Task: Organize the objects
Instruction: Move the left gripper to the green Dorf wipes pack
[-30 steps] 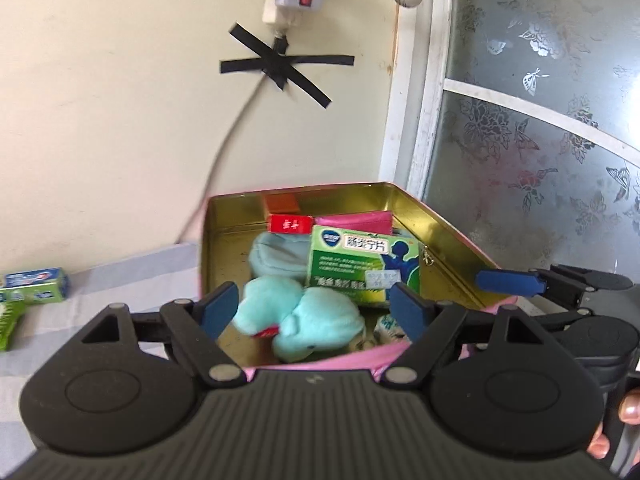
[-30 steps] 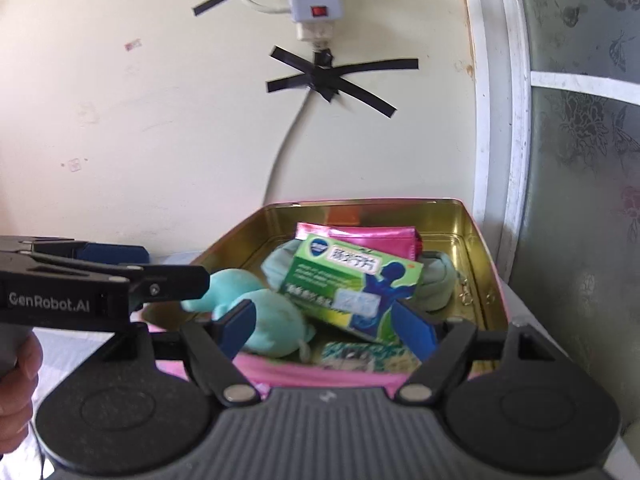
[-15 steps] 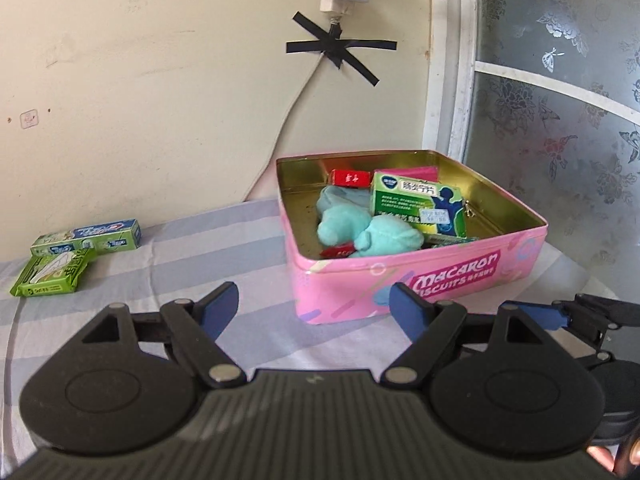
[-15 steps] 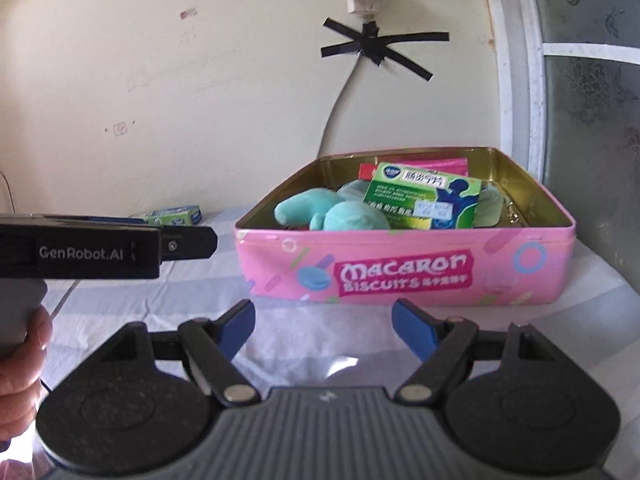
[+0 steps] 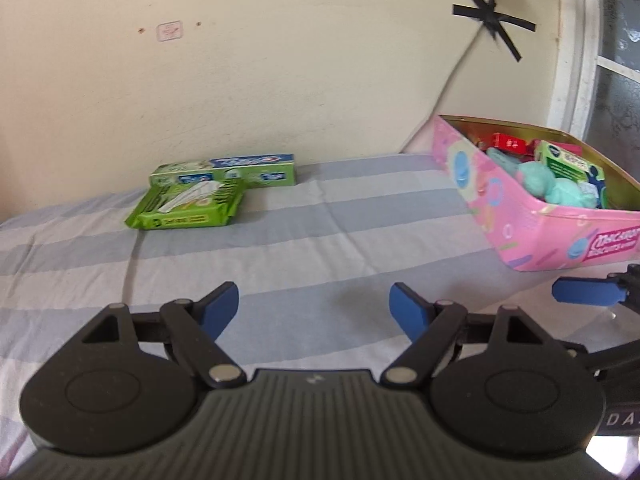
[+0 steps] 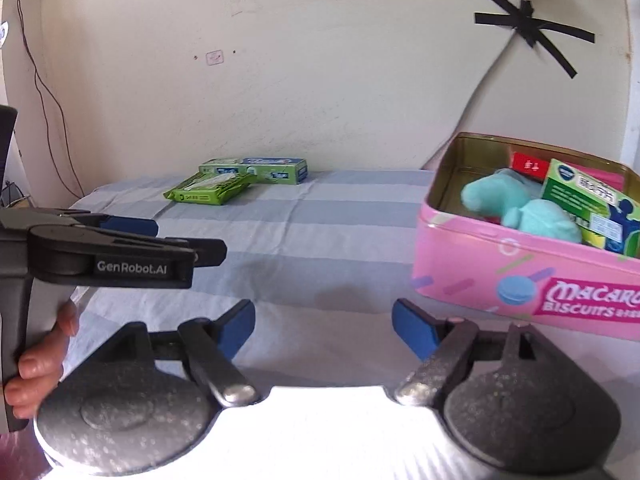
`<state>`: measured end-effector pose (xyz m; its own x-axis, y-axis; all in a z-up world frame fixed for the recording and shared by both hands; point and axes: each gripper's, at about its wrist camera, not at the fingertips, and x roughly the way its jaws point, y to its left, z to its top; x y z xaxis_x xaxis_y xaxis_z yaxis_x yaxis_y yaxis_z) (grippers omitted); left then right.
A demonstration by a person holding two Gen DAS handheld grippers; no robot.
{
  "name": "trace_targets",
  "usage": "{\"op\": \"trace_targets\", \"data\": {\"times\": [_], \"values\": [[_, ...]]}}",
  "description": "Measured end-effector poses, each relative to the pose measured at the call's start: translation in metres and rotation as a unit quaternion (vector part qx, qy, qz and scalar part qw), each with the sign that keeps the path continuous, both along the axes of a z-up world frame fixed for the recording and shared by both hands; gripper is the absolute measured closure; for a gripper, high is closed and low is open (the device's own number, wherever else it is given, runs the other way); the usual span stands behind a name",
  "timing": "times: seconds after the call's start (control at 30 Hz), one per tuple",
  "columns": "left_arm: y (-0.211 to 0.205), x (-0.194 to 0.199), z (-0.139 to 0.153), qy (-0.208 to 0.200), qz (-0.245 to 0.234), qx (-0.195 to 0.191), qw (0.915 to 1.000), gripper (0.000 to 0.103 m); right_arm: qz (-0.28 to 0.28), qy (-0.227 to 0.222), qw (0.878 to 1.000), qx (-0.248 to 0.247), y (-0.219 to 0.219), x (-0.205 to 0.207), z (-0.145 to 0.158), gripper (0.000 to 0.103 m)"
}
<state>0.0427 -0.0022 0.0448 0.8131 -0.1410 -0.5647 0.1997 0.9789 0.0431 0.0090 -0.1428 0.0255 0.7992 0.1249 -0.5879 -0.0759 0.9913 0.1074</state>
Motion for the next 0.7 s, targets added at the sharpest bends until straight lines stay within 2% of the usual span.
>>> {"op": "trace_targets", "data": {"times": [0.2, 0.3, 0.43, 0.53, 0.6, 0.7], "values": [[0.053, 0.017, -0.011, 0.007, 0.056, -0.001, 0.9984, 0.019, 0.022, 0.029, 0.999, 0.006, 0.023, 0.033, -0.006, 0.025], [0.093, 0.029, -0.015, 0.015, 0.111, -0.035, 0.9931, 0.019, 0.033, 0.04, 0.999, 0.014, 0.036, 0.053, -0.008, 0.025], [0.139, 0.039, -0.021, 0.033, 0.186, -0.095, 0.9774, 0.019, 0.049, 0.056, 0.997, 0.036, 0.061, 0.092, -0.011, 0.025], [0.172, 0.039, -0.018, 0.04, 0.233, -0.144, 0.961, 0.019, 0.068, 0.057, 0.995, 0.036, 0.087, 0.128, -0.015, 0.022], [0.185, 0.037, -0.015, 0.035, 0.25, -0.164, 0.9537, 0.019, 0.083, 0.048, 0.995, 0.021, 0.107, 0.154, -0.017, 0.012], [0.199, 0.036, -0.012, 0.033, 0.263, -0.188, 0.9458, 0.019, 0.085, 0.027, 0.996, -0.001, 0.136, 0.193, -0.017, 0.005]]}}
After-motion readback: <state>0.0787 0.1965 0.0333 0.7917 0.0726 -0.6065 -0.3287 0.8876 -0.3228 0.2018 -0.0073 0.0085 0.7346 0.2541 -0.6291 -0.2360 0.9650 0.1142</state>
